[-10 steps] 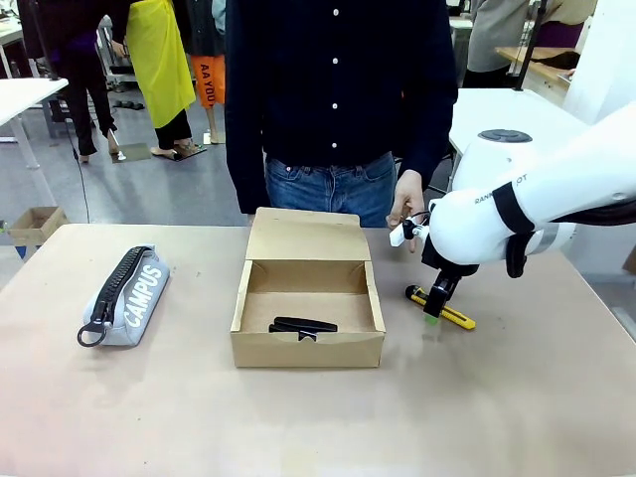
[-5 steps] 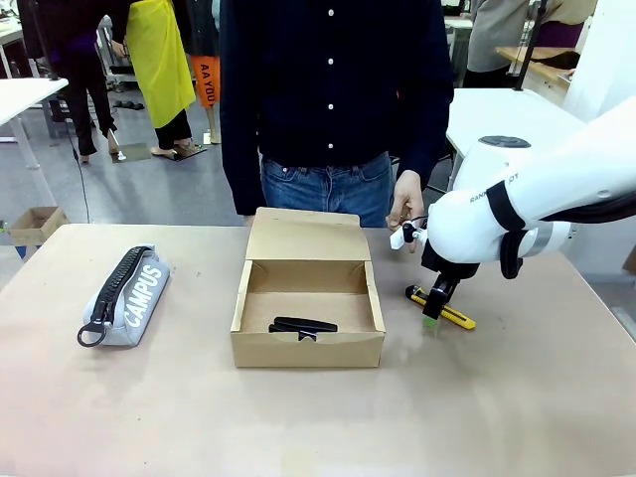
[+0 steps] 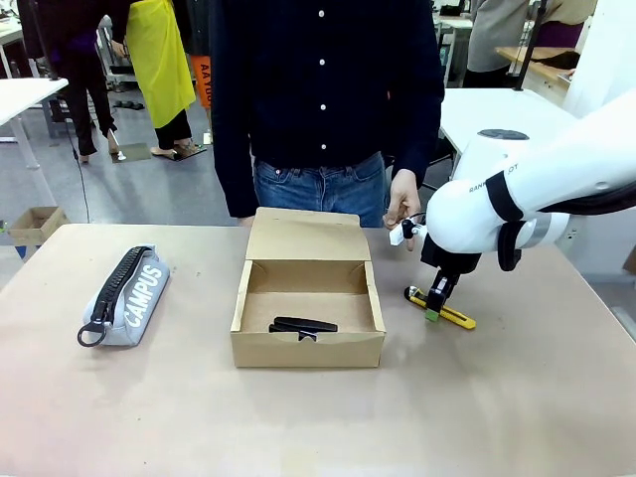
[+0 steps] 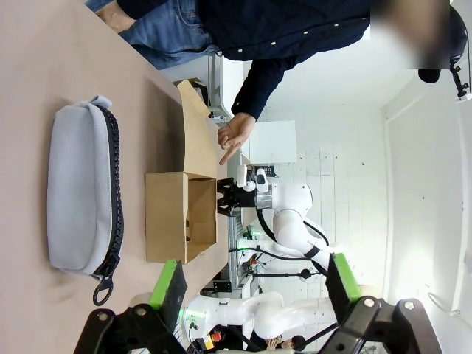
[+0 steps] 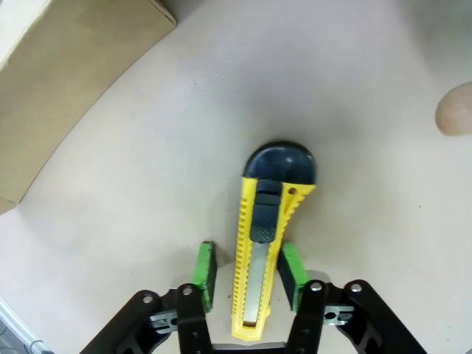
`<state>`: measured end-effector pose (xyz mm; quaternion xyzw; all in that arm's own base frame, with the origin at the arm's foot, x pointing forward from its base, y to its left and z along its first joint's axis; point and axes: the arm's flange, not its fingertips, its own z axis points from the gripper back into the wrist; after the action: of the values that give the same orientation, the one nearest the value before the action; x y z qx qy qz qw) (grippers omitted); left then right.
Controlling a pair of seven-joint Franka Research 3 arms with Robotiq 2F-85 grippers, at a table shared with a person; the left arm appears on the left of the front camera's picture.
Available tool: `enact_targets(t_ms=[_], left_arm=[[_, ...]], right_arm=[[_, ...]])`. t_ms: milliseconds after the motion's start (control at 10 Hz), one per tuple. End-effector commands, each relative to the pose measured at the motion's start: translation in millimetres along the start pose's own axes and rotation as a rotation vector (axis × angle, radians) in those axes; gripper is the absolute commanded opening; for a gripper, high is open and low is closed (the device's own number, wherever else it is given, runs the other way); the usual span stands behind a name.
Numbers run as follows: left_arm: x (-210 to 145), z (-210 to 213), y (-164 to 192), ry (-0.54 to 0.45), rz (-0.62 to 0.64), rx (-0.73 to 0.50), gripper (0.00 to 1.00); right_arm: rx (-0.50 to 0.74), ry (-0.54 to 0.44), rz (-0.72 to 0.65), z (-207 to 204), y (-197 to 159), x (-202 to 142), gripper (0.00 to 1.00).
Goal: Pack the items into the box.
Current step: Pick up the item specified by the human and place it in the Mailer Box.
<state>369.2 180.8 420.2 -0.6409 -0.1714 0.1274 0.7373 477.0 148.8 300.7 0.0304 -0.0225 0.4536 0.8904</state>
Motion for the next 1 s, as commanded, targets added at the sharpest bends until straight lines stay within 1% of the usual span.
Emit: enact_targets(t_ms=[0, 100, 500, 700, 800, 900], left_arm=[[-1, 0, -2, -0.001, -0.009, -0.017, 1.00], [-1, 0, -2, -0.001, -0.009, -0.017, 1.00], [-1, 0, -2, -0.001, -0.009, -0.017, 1.00], [-1, 0, -2, -0.001, -0.009, -0.017, 1.00], [-1, 0, -2, -0.001, -0.009, -0.017, 1.00], [-1, 0, -2, -0.001, -0.009, -0.017, 1.00]], right_arm=[[0.048, 0.001, 0.018, -7, -2, -4, 0.07], [0.066, -0.011, 0.033, -6, -2, -4, 0.00], [0.066, 0.002, 0.022, -6, -2, -5, 0.00], [0.039, 0.021, 0.000, 4, -1, -8, 0.00], [0.019, 0.018, -0.031, 26, 3, -14, 0.00], [-0.027, 0.011, -0.068, 63, 14, -23, 0.00]])
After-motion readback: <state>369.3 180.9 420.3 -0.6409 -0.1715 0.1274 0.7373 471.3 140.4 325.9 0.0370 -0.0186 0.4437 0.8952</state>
